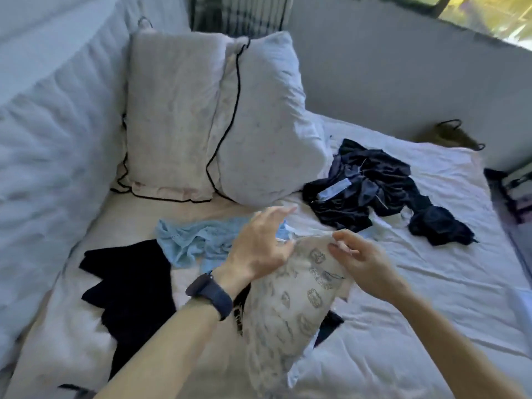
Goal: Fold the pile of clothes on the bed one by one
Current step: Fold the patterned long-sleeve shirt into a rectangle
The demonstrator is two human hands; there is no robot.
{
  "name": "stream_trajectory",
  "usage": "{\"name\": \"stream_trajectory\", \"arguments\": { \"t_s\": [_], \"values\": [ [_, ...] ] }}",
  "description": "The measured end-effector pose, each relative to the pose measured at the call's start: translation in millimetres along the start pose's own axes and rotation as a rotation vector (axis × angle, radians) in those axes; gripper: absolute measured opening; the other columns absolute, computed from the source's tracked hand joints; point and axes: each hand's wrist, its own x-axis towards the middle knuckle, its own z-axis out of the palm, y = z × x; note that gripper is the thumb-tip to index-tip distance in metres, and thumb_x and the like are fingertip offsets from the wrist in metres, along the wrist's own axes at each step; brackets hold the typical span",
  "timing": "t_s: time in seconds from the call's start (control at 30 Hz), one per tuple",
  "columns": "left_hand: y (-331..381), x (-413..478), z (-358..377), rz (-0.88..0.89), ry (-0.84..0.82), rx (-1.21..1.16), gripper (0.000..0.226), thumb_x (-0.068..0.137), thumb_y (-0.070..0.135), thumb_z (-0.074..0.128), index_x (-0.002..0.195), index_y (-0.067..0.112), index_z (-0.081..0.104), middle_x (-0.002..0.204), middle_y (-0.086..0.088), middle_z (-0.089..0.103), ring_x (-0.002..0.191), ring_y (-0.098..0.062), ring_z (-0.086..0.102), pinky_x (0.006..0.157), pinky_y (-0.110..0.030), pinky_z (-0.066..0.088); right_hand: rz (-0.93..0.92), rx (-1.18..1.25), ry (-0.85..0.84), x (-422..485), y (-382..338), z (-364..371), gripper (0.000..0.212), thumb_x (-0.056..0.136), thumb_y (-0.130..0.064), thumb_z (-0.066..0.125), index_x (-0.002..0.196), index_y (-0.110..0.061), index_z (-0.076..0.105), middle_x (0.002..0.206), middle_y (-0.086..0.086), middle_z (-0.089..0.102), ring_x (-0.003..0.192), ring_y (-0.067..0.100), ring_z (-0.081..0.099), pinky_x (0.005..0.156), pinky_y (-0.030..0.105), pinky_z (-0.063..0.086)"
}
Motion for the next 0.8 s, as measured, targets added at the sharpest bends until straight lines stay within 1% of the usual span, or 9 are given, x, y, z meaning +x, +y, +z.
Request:
{"name": "stream_trajectory", "arguments": {
  "t_s": [0.1,0.17,0.2,0.3,0.47,0.57,0.67,0.7,0.8],
  "values": [
    [85.0,24.8,19.4,0.164,-0.173,0.077,0.046,0.083,0.032,0.069,0.128,0.037,0.063,0.142,0.012,0.054,0.132,-0.005,0.042,0.113,-0.025,0.033,-0.195,-0.228,-0.044,-24.6,-6.2,-69.9,0.012,0.098,-0.022,0.065,0.094,-0.033,0.068,0.073,-0.022,0.062,0.068,0.000,0.057,0.063,0.014,0.042],
    [137.3,33.2,34.9,0.119,-0.275,0.095,0.016,0.081,0.042,0.072,0.087,0.028,0.074,0.105,0.011,0.070,0.101,-0.005,0.062,0.092,-0.030,0.051,-0.319,-0.326,0.033,-39.0,6.3,-118.9,0.009,0.098,-0.021,0.066,0.102,-0.024,0.074,0.083,-0.014,0.067,0.072,0.005,0.059,0.064,0.020,0.043],
    [160.3,36.6,45.5,0.091,-0.278,0.082,0.026,0.081,0.046,0.073,0.073,0.022,0.067,0.081,0.010,0.067,0.078,-0.005,0.062,0.074,-0.030,0.053,-0.379,-0.368,0.111,-44.3,17.9,-142.5,0.011,0.097,-0.022,0.067,0.104,-0.024,0.075,0.089,-0.011,0.066,0.076,0.009,0.058,0.066,0.025,0.044],
    [229.1,38.2,77.0,0.031,-0.208,-0.041,0.035,0.085,0.041,0.077,0.065,0.022,0.055,0.061,0.010,0.052,0.053,-0.004,0.044,0.053,-0.021,0.035,-0.429,-0.447,0.387,-59.6,44.8,-205.6,0.012,0.096,-0.031,0.066,0.102,-0.033,0.076,0.095,-0.010,0.053,0.090,0.015,0.051,0.071,0.032,0.042],
    [323.4,31.9,109.2,-0.146,-0.416,-0.385,0.047,0.093,0.044,0.066,0.111,0.001,0.069,0.090,-0.010,0.066,0.068,-0.020,0.054,0.064,-0.029,0.044,-0.368,-0.051,0.339,-90.5,52.3,-289.7,0.025,0.095,-0.020,0.064,0.083,-0.040,0.073,0.073,-0.007,0.071,0.062,0.006,0.068,0.063,0.035,0.058],
    [354.9,41.8,114.3,-0.133,-0.147,-0.378,0.017,0.099,0.025,0.059,0.109,0.013,0.067,0.104,-0.006,0.071,0.080,-0.016,0.064,0.074,-0.030,0.052,-0.409,0.219,0.195,-110.4,46.4,-327.7,0.033,0.096,-0.006,0.061,0.080,-0.032,0.074,0.084,-0.001,0.073,0.071,0.017,0.071,0.078,0.047,0.062],
    [386.0,52.4,117.3,0.017,-0.038,-0.141,0.058,0.077,0.035,0.074,0.132,0.032,0.054,0.129,0.005,0.057,0.116,-0.011,0.055,0.102,-0.034,0.047,-0.451,0.393,0.096,-132.6,38.8,-362.1,0.030,0.097,0.002,0.058,0.085,-0.021,0.075,0.093,0.013,0.072,0.083,0.031,0.068,0.088,0.048,0.060],
    [396.4,54.9,119.4,0.071,-0.121,-0.073,0.066,0.072,0.041,0.074,0.135,0.037,0.053,0.130,0.012,0.055,0.122,-0.005,0.051,0.107,-0.030,0.043,-0.473,0.431,0.061,-139.6,37.0,-373.7,0.024,0.097,0.002,0.058,0.090,-0.015,0.073,0.098,0.019,0.072,0.087,0.035,0.069,0.090,0.048,0.060],
    [425.0,61.6,121.8,0.138,-0.218,0.061,0.037,0.073,0.061,0.069,0.106,0.045,0.071,0.107,0.023,0.069,0.105,0.002,0.061,0.097,-0.024,0.047,-0.525,0.507,-0.034,-155.5,38.8,-407.0,0.020,0.098,0.007,0.055,0.097,-0.008,0.069,0.096,0.012,0.073,0.087,0.026,0.071,0.079,0.036,0.061]
  ]
}}
